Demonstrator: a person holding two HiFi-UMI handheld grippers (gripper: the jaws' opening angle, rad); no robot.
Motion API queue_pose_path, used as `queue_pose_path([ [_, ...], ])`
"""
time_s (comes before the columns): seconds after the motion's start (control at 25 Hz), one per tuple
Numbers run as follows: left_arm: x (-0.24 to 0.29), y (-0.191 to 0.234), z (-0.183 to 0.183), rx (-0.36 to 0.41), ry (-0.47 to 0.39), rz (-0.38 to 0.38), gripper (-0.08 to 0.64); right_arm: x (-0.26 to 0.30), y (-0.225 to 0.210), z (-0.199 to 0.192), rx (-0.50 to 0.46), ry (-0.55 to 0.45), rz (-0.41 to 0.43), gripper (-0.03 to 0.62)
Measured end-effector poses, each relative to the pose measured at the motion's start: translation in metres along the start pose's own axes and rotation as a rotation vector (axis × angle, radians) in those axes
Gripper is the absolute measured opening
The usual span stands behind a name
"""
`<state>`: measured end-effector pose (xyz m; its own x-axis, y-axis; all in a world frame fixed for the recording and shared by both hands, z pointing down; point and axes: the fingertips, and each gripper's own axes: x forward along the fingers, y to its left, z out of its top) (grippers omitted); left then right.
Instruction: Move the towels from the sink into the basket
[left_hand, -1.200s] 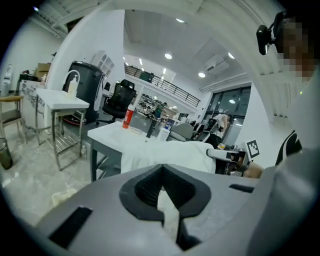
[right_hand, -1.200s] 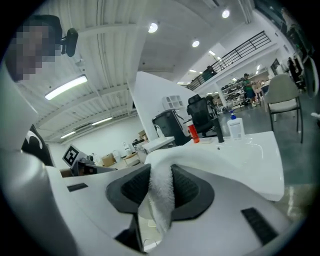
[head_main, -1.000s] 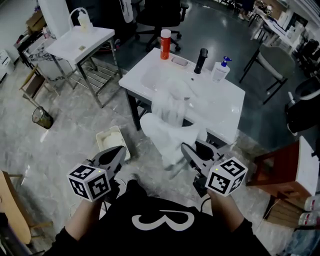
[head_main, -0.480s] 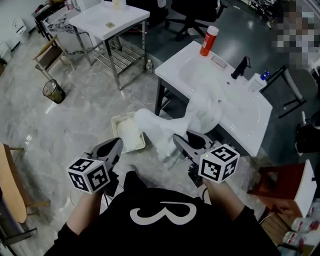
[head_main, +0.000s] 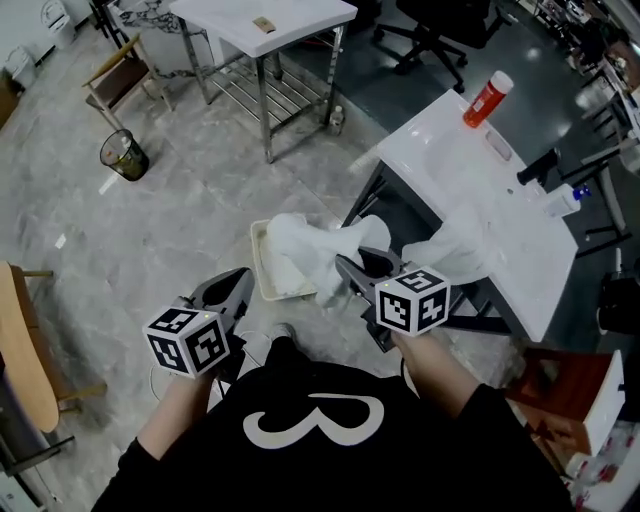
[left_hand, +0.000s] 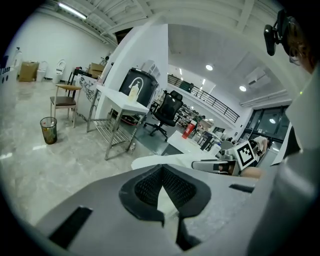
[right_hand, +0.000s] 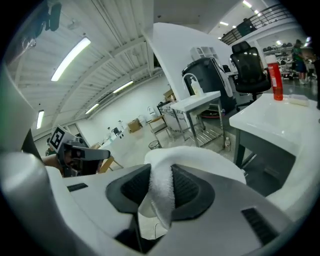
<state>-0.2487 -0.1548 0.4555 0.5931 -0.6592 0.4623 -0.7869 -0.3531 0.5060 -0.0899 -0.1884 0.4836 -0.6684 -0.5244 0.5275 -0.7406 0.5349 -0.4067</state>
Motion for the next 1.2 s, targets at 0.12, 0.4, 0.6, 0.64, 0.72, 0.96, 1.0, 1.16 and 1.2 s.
queue_pose_path([
  [0.12,0.002,0.031,0.003,0.000,0.018,0.006,0.006,0.048,0.000,-0.003,-0.003,0.044,0.003,0.117],
  [0.4,0.016,0.105,-0.014,-0.052,0.079,0.036,0.005,0.143,-0.016,-0.028,0.015,0.157,-0.013,0.117],
  [0.6,0.030,0.149,-0.032,-0.091,0.130,0.069,0.005,0.206,-0.038,-0.057,0.036,0.236,-0.051,0.118],
  [0.64,0.033,0.156,-0.036,-0.099,0.142,0.074,0.005,0.218,-0.044,-0.064,0.049,0.254,-0.061,0.117],
  [0.72,0.039,0.168,-0.044,-0.118,0.166,0.082,0.005,0.238,-0.054,-0.079,0.078,0.290,-0.081,0.117],
  [0.96,0.053,0.191,-0.058,-0.143,0.220,0.095,0.005,0.283,-0.075,-0.119,0.047,0.412,-0.104,0.118],
  [1.0,0.056,0.193,-0.059,-0.144,0.225,0.095,0.005,0.289,-0.076,-0.123,0.035,0.426,-0.095,0.118],
  [1.16,0.066,0.199,-0.061,-0.141,0.243,0.090,0.005,0.305,-0.083,-0.139,0.017,0.471,-0.071,0.146],
  [1.2,0.068,0.202,-0.062,-0.141,0.249,0.091,0.005,0.307,-0.086,-0.141,0.019,0.476,-0.071,0.174],
])
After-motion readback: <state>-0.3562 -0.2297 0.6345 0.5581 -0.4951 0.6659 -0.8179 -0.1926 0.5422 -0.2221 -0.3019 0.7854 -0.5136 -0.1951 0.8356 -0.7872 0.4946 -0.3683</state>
